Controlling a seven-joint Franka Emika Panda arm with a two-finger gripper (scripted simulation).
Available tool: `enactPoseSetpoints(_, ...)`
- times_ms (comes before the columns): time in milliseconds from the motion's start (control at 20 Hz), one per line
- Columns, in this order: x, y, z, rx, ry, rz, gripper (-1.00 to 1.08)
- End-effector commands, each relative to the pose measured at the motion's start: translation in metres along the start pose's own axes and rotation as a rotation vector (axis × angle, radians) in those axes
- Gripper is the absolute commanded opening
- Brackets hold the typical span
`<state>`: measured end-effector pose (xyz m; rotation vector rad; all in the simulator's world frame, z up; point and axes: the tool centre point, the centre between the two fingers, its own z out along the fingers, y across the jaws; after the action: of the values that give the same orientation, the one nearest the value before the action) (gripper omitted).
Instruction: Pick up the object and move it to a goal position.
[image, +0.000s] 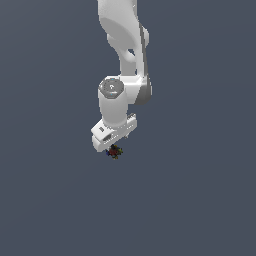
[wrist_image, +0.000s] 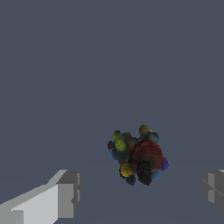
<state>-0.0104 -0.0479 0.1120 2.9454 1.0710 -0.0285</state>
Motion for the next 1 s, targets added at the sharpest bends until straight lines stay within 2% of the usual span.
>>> enactPoseSetpoints(0,-0.002,0.003,0.006,0.0,0.003,-0.063,1.0)
enactPoseSetpoints(500,-0.01,0.012,0.025,-0.002,0.015,-0.264,1.0)
enactPoseSetpoints(950,-0.013,0.015,0.032,-0.003,0.019,-0.337,1.0)
